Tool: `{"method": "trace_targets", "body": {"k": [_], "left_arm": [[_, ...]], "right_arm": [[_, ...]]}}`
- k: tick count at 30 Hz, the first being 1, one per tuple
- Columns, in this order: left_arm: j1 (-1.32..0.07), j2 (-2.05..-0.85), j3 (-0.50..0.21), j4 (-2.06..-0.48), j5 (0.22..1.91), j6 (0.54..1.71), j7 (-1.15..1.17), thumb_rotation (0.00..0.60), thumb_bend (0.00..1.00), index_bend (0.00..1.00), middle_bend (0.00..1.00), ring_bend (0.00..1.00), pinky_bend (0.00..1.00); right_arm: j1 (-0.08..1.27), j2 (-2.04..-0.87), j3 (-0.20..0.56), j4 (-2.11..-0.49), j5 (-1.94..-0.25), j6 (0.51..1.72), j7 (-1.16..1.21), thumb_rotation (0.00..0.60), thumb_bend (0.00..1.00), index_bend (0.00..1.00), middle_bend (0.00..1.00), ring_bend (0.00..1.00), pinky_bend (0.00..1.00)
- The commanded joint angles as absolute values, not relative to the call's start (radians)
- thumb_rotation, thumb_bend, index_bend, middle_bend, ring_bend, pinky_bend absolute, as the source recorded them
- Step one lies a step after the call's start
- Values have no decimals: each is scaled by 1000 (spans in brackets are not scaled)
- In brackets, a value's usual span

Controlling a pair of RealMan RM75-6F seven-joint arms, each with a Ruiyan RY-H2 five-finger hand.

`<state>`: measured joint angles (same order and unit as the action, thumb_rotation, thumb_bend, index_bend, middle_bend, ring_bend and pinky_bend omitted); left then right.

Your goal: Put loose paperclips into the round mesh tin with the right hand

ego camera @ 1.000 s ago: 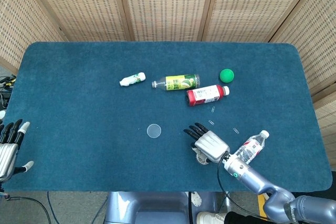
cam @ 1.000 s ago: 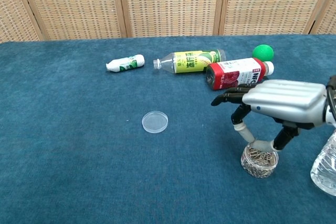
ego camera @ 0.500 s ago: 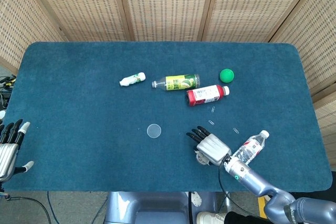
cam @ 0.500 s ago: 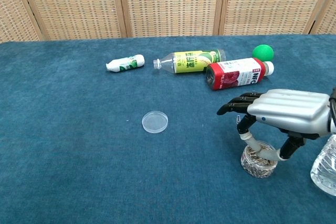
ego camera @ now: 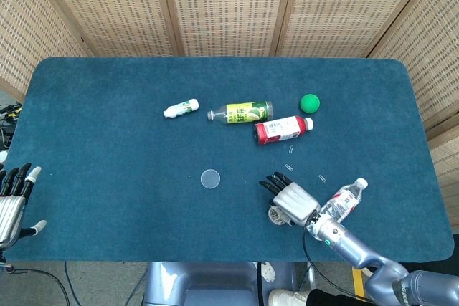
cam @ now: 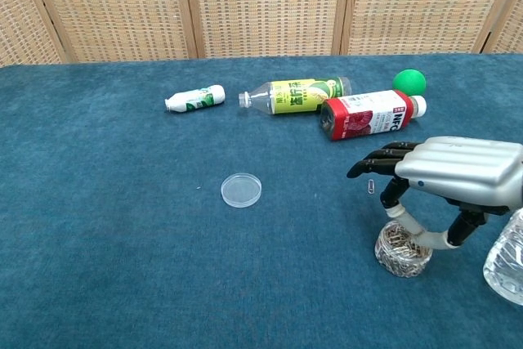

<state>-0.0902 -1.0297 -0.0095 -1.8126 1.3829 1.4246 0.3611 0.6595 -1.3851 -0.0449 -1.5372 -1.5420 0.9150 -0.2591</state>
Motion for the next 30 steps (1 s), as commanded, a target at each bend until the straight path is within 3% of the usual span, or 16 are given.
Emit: {"method": "trace_targets", "body": {"k": [1,16,23,30], "left_arm": [[-90,-1030,-9,-1813,1383,1424,361,600,53,0,0,0,0],[-90,-1029,-9,-1813,1383,1424,358,600,53,0,0,0,0],[-90,-1026,-10,-1814,1384,1426,353,600,54,0,0,0,0],[-90,-1025,-12,-1813,1381,1426,352,600,53,0,0,0,0]], "right_arm": [[659,-1381,-45,-1539,-1543,916,-257,600,255,590,67,0,0],[658,-1368,-28,-1557,-1549,936,-250,600,254,580,67,0,0],[673,-1356,38,-1554,-1497,947,-232,600,255,580,67,0,0],[724,-1408,107,-1460,-1358,858,-266,600,259,575,67,0,0]]}}
